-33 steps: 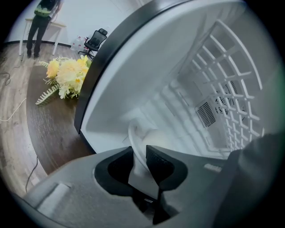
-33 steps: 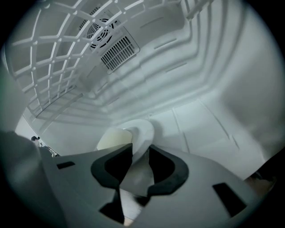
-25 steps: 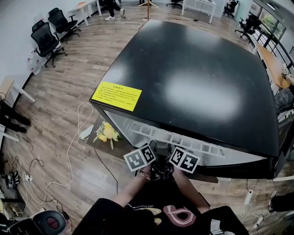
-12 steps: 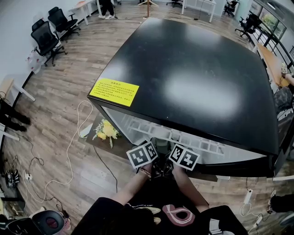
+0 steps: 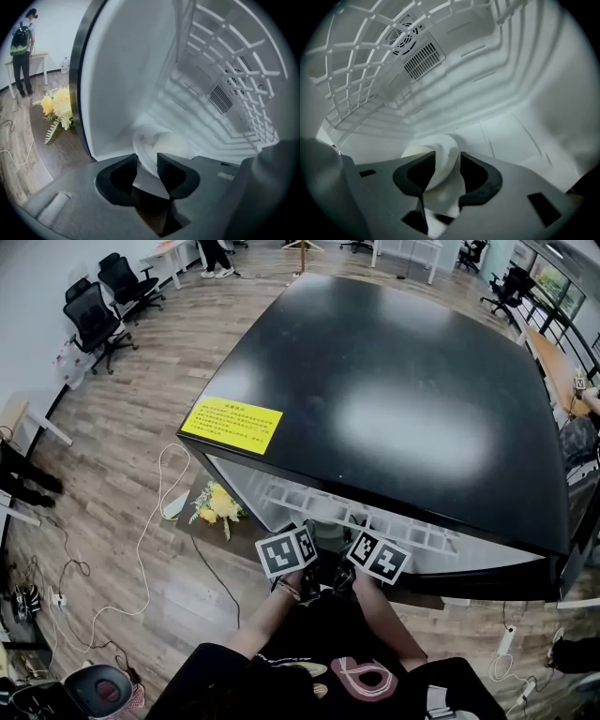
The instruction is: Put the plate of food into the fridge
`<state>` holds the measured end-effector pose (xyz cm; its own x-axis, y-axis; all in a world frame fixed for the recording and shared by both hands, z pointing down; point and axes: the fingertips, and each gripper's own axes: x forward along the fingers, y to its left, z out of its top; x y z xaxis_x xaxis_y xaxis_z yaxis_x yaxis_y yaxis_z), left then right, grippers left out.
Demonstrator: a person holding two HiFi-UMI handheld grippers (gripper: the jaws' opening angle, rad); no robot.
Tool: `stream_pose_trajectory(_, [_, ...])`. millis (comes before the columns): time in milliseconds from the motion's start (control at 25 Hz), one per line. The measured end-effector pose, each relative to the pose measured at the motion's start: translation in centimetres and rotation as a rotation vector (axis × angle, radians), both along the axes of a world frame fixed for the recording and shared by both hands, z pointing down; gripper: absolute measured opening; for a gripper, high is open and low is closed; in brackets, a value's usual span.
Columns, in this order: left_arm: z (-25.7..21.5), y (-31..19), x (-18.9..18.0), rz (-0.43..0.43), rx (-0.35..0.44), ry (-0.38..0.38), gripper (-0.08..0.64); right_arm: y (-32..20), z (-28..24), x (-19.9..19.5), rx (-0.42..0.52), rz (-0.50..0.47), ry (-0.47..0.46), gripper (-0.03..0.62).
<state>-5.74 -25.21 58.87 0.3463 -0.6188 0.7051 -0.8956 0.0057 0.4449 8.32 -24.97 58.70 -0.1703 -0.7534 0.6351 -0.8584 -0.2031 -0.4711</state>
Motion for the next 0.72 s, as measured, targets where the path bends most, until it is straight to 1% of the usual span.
stream_pose_trajectory(160, [0.1,0.1,0.3,0.028,-0.002,-0.014,0.132,0.1,0.1,0.0,0.003,0.003,-0.005,0.173])
stream_pose_trajectory(240, [0.1,0.2,0.4,0.055,-0.002,-0.025,0.135,0.3,0.1,0.1,0.004,0.007,-0.003,0.178])
stream_pose_trajectory(360, [0.1,0.3,0.5,0.084,-0.014,-0.010,0.138,0.6,0.1,0.7,0.000,0.018,0.022,0.180])
stream_pose_trajectory(440, [-0.1,0.3,0.4,0.088,-0.010,0.000,0.178,0.7,-0.1,0.9,0.011,0.020,0.026,0.193])
stream_pose_trajectory(520, [-0.3,0.2,0.2,0.098,0.000,-0.008,0.198,0.8,-0.2,0.7,0.021,0.003,0.009,0.220])
stream_pose_trajectory(600, [-0.3,0.3,0.2,0.110,0.001,-0.015,0.204,1.0,-0.4,0.3,0.029,-0.027,0.004,0.251])
stream_pose_trajectory(720, [-0.9,1.1,0.3,0.117,0.025,0.002,0.204,1.7,-1.3,0.3,0.060,-0.047,0.013,0.270])
